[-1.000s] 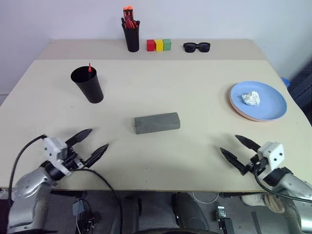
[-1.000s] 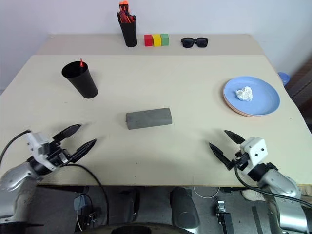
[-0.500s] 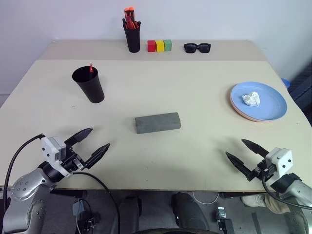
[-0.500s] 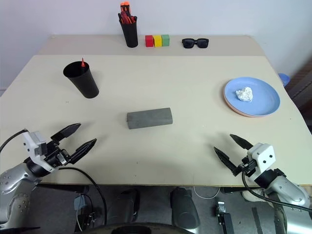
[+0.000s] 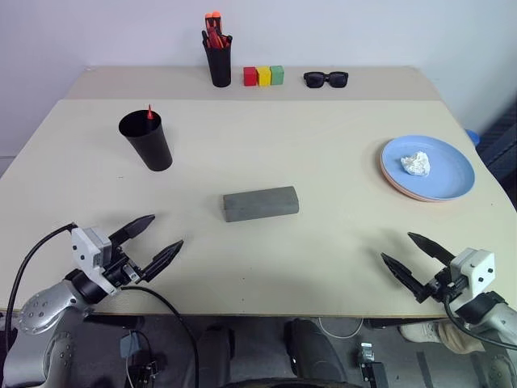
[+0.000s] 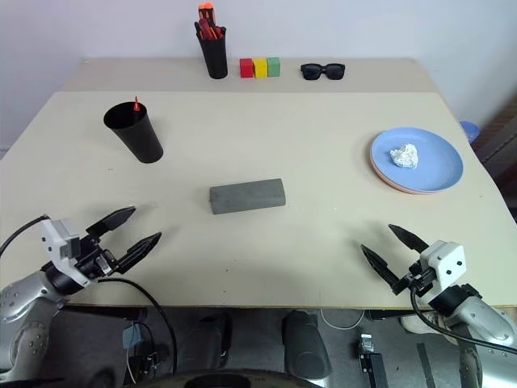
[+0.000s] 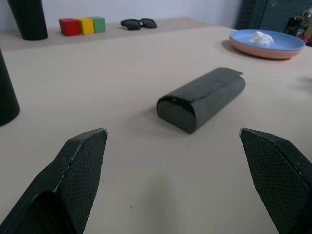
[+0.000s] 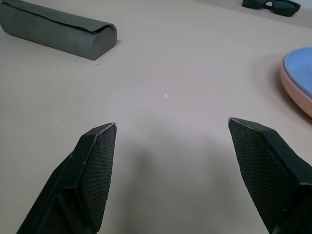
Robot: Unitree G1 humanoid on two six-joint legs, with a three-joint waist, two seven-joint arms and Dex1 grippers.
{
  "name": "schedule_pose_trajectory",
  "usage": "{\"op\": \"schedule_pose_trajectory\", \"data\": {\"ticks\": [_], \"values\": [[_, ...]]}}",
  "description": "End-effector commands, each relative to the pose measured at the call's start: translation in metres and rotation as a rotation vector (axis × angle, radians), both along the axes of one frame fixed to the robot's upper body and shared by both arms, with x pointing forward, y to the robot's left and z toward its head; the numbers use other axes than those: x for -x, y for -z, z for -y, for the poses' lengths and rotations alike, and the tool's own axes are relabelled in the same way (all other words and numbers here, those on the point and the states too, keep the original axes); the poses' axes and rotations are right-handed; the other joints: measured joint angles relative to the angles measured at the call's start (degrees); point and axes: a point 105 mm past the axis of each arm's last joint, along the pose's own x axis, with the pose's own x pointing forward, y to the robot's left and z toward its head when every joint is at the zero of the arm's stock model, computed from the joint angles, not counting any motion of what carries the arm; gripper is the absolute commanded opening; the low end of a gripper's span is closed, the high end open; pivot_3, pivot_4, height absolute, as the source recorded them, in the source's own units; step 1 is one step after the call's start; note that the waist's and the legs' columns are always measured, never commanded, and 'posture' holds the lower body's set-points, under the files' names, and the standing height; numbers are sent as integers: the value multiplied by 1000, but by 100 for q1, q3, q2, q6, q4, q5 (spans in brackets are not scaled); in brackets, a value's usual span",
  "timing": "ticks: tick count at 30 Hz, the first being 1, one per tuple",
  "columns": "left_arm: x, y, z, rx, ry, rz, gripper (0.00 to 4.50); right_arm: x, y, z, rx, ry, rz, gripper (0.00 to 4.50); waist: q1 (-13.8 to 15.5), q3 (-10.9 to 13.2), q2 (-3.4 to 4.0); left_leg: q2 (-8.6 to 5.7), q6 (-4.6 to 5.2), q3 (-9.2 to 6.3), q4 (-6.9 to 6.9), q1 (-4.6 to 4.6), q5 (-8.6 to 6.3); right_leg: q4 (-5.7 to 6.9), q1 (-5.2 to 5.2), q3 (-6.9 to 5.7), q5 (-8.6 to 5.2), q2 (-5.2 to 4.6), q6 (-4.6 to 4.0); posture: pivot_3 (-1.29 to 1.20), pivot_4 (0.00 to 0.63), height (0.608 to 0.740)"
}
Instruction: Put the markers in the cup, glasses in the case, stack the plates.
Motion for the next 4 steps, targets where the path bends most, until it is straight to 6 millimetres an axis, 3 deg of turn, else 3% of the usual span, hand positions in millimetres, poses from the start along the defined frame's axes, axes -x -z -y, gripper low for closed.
{"op": "schedule_pose_trajectory", "data": {"ticks": [1,4], "values": [[7,0,-5,-23,-8,14,4500,2,-6,7,3,24,40,3724,2,0,0,0,0,0,0,-1,0,-1,0,0,0,-1,0,0,150,740],[9,1,-10,-30,-12,6,4500,-1,-6,-3,-14,3,47,3724,3,0,0,0,0,0,1,0,0,0,0,0,-1,-1,-1,0,150,740]]}}
